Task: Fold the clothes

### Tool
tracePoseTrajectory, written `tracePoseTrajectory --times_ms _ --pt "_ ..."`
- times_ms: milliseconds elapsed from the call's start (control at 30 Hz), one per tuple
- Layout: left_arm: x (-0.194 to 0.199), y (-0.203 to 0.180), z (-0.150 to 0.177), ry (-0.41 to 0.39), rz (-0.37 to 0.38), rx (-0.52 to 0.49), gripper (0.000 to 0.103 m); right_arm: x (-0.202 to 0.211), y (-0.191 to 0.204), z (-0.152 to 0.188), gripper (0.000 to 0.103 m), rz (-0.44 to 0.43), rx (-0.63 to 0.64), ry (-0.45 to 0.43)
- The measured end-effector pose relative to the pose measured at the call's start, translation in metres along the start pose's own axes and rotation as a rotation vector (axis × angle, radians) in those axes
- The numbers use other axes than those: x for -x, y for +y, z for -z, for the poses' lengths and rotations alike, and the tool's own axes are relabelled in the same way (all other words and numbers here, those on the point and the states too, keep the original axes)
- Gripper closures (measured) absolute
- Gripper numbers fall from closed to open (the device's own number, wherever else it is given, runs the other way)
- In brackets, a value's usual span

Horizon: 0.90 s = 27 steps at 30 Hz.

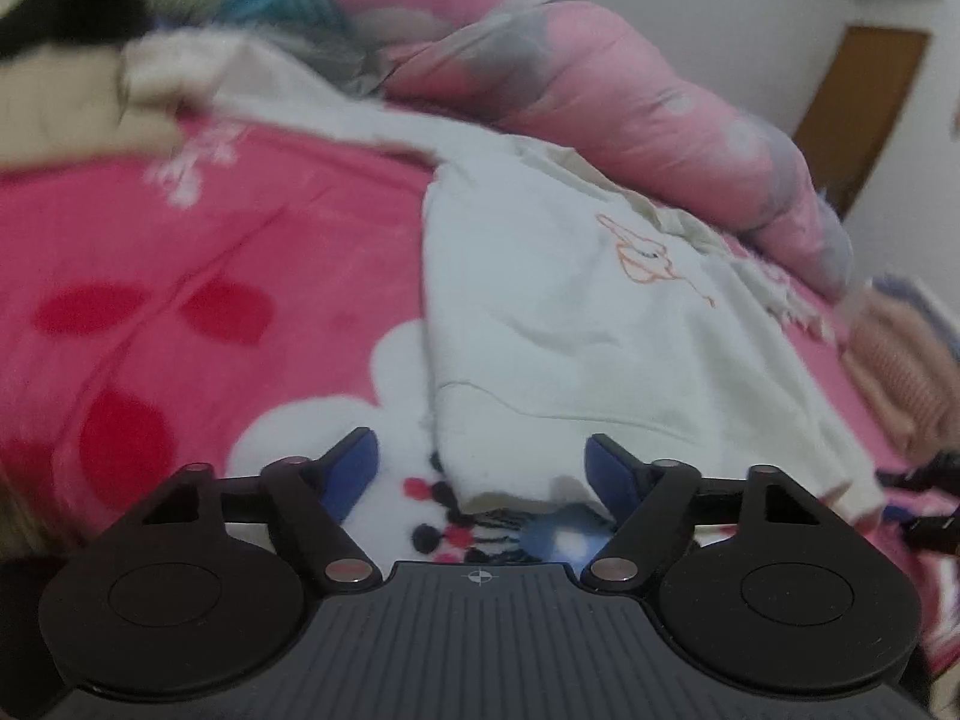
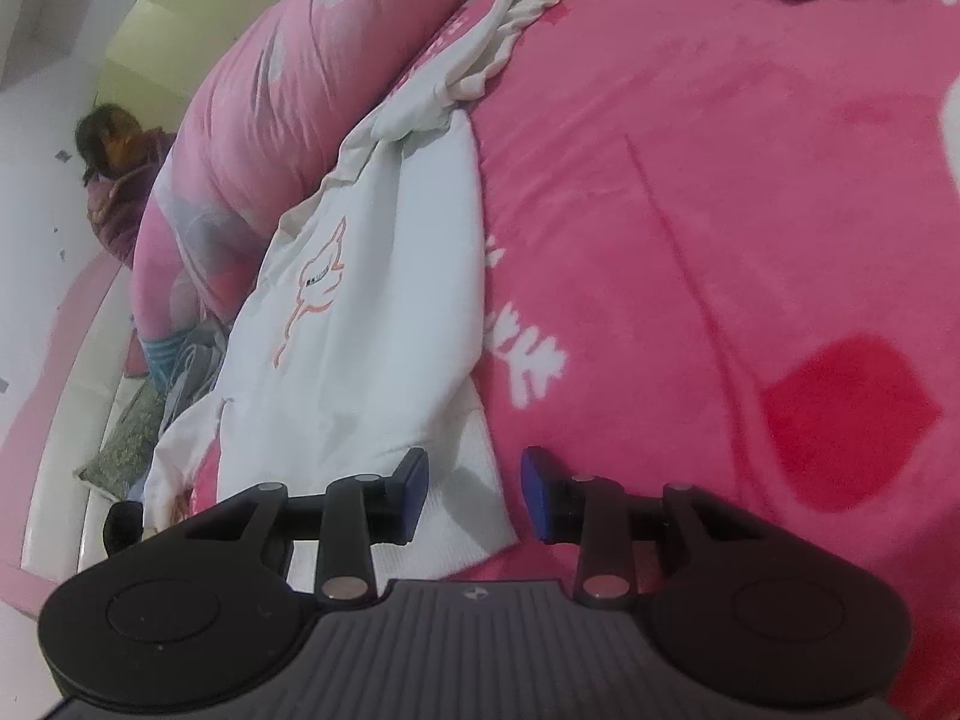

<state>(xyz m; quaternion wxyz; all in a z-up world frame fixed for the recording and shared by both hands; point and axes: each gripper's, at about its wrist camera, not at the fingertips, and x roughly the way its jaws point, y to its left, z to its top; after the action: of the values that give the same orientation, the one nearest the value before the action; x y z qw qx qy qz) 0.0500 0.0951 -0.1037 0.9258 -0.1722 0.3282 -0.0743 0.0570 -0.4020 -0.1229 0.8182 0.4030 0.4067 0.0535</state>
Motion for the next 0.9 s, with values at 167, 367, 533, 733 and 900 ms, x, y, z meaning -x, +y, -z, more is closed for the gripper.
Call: tracePoseTrajectory --times_ms 167,367,533,733,900 --pt "-0.01 -0.001 -0.004 0.0 -0.018 0.03 0.082 -0.008 0.013 0.001 0.081 0.002 0.116 0.018" --pt "0.008 -0.001 -0.021 -0.062 -0.027 0.069 0.102 0.014 0.029 0.002 0.101 0.001 0.196 -0.048" --pt "0.063 0.018 -0.056 -0.09 0.106 0.206 0.103 0.086 0.033 -0.014 0.101 -0.119 0.133 -0.177" --pt "0.047 0.038 -0.027 0.085 0.079 0.258 0.103 0.093 -0.008 0.001 0.101 -0.038 0.03 -0.136" --pt "0.029 0.048 -0.008 0.13 0.038 0.288 0.103 0.065 -0.045 0.012 0.101 0.02 -0.098 -0.076"
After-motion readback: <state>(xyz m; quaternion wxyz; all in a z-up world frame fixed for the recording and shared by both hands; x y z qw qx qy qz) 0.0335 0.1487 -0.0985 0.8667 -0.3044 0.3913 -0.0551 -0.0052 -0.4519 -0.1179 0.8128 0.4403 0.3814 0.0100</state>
